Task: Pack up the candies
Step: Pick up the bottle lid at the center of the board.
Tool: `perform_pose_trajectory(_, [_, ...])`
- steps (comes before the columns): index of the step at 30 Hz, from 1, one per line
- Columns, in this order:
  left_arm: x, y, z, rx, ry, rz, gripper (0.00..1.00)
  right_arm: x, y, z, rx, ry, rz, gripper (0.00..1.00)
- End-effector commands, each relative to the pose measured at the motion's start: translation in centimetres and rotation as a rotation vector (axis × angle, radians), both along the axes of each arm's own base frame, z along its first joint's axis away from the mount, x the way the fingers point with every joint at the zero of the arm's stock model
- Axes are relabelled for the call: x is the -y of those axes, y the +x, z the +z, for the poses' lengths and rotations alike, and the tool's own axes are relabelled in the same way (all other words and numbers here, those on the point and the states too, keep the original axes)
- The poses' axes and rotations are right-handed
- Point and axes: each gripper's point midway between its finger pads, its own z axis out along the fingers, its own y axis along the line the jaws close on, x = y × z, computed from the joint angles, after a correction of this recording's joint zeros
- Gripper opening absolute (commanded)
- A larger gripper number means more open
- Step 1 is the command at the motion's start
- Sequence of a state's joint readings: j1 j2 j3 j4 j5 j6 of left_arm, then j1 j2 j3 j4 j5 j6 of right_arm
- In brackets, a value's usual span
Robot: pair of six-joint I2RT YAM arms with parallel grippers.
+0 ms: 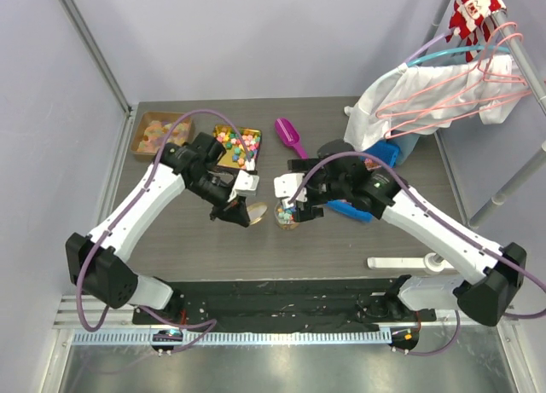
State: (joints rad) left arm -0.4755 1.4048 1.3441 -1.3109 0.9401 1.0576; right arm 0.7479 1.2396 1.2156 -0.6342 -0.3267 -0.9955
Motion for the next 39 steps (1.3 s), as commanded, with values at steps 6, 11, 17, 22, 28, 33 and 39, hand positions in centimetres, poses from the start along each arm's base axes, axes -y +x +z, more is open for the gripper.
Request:
perform_pose_trajectory(6, [-0.1,-1.7,1.3,-0.148,0.000,-0.045,0.00,-4.7,-2.3,-0.7,0.044,-0.095,0.184,0.93])
perform_pose_trajectory(11, [0.0,-1.4,0.8,-0.155,0.014,-0.029,0.00,-6.2,-2.9,-0.4,0.046,-0.092,0.202,0.89])
perform_pose_trajectory(17, [0.1,-1.3,0.8,-0.169,0.012,-0.030,0.00,-7.5,-2.7,-1.5,0.053,-0.107,0.184,0.84])
perform_pose_trajectory(22, [0.2,-1.3,0.8,-0.175,0.012,-0.030,0.00,-8.3,-2.2,-1.7,0.074,-0.080,0.139,0.78])
perform_pose_trajectory(28, [0.3,-1.1,1.0,-0.174,-0.004,-0.036,0.00,-8.9,-2.1,-2.5,0.076,-0.072,0.124,0.73])
perform_pose_trajectory(33, [0.2,-1.3,1.4,-0.235,-0.019,-0.054,0.00,-9.0,-2.0,-3.7,0.099,-0.091,0.112,0.64])
perform_pose_trajectory(39, [0.0,-1.0,1.1,-0.268,-0.021,-0.059,0.00,-9.1,-2.4,-4.3,0.119,-0.113,0.113,0.56])
